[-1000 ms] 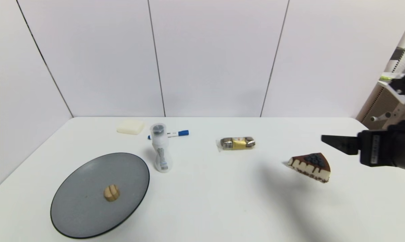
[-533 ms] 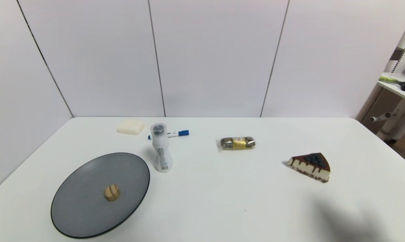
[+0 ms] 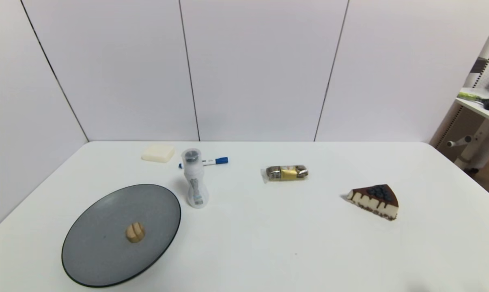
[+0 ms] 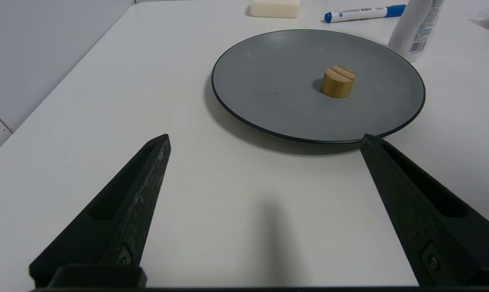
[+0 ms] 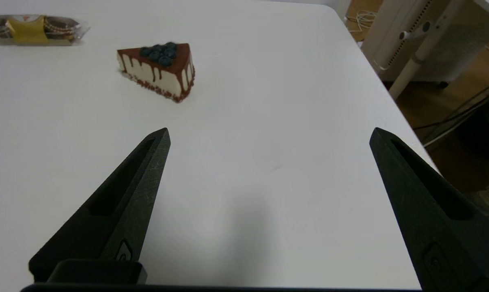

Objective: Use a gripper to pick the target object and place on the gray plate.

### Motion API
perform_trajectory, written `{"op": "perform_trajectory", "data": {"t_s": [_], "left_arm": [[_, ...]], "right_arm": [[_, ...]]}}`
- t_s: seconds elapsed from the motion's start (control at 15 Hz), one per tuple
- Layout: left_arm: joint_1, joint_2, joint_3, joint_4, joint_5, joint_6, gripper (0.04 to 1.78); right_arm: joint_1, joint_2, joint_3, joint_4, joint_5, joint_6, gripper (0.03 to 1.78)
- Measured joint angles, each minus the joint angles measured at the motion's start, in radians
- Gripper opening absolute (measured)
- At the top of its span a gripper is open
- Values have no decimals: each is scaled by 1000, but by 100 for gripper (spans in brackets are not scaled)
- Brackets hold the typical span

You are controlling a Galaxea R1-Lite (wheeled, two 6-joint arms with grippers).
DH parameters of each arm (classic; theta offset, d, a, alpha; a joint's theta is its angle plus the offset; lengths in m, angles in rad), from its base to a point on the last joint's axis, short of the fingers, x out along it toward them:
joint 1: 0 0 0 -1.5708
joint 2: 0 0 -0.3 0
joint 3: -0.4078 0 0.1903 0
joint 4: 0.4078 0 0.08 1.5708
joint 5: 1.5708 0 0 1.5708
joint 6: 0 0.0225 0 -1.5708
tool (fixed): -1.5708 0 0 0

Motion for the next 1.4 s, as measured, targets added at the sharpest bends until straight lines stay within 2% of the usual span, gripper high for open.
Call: {"op": "perform_trajectory", "data": {"t_s": [0.33, 0.53, 0.6, 0.73, 0.8, 1.4], "left_arm": [[0, 0, 0, 0, 0, 0, 169], [0, 0, 0, 0, 0, 0, 169], [0, 0, 0, 0, 0, 0, 169], [0, 0, 0, 0, 0, 0, 169], [0, 0, 0, 0, 0, 0, 169], [0, 0, 0, 0, 0, 0, 169]], "right_arm": [[12, -163, 191, -53, 36, -36, 169], [22, -287, 256, -80, 133, -30, 169], [23, -309, 268, -82, 147, -6, 169], [24, -334, 277, -80, 141, 70, 170], [25, -341, 278, -81, 139, 84, 170], [25, -352, 280, -81, 138, 84, 170]]}}
